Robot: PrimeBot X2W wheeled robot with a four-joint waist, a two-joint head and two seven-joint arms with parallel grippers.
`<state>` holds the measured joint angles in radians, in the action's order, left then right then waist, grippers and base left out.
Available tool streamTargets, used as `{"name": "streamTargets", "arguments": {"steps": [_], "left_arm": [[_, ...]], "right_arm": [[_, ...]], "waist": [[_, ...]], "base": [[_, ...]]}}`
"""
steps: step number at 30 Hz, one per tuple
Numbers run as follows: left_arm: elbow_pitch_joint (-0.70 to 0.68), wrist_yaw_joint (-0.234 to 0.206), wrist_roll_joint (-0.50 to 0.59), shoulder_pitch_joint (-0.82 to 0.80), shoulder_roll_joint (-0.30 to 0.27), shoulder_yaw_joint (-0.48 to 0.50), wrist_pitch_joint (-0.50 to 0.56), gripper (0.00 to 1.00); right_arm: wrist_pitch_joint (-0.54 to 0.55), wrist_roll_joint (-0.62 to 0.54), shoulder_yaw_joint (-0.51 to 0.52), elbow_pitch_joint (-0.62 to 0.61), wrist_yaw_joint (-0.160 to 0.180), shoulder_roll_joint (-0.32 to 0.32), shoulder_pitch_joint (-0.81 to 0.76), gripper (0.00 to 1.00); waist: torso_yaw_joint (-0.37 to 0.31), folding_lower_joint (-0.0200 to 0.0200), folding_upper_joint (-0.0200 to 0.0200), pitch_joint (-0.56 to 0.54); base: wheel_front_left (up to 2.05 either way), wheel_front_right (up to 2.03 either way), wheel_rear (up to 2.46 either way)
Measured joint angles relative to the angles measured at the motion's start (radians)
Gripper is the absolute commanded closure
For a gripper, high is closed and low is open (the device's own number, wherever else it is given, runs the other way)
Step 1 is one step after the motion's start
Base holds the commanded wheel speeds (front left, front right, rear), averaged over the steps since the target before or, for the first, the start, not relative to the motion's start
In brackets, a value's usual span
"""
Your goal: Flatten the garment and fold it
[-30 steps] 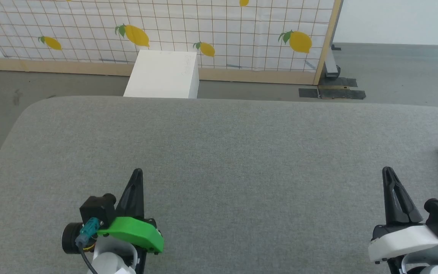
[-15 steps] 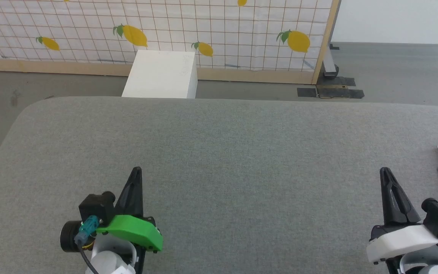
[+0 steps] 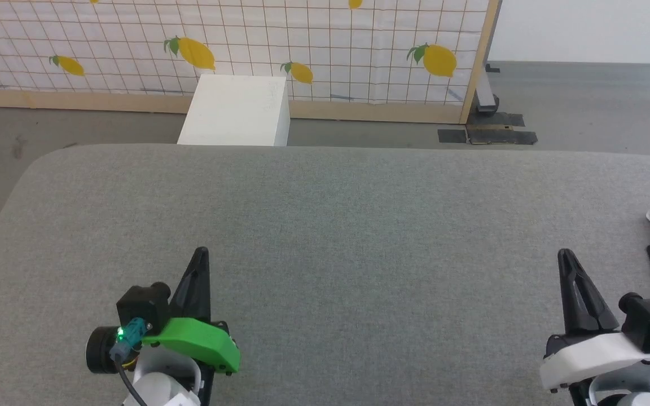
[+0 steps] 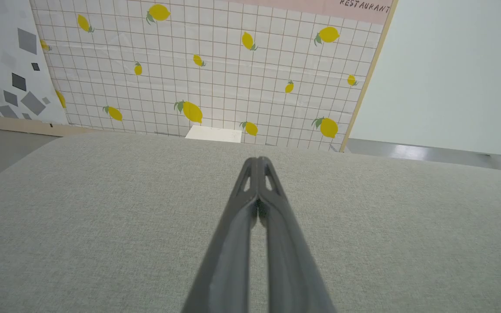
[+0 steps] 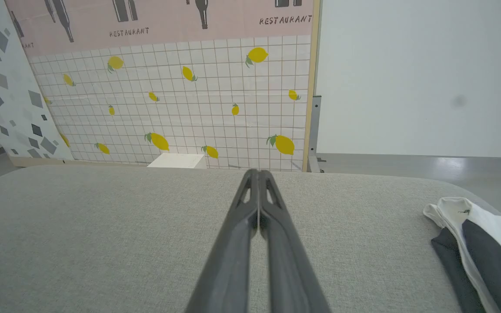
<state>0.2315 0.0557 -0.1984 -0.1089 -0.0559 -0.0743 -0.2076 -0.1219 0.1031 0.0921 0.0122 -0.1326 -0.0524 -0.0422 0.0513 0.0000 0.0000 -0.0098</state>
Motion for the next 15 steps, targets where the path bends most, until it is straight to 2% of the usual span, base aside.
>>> {"name": "streamTargets", "arguments": {"steps": [15], "left_arm": [[-0.035, -0.006, 0.033, 0.011, 0.000, 0.011, 0.030, 1.00]], "right_arm": [[0.018, -0.017, -0.014, -0.001, 0.000, 0.000, 0.001, 1.00]], "waist": [[-0.008, 0.0000, 0.0000, 0.001]], "base": [[0.00, 0.00, 0.00]]}}
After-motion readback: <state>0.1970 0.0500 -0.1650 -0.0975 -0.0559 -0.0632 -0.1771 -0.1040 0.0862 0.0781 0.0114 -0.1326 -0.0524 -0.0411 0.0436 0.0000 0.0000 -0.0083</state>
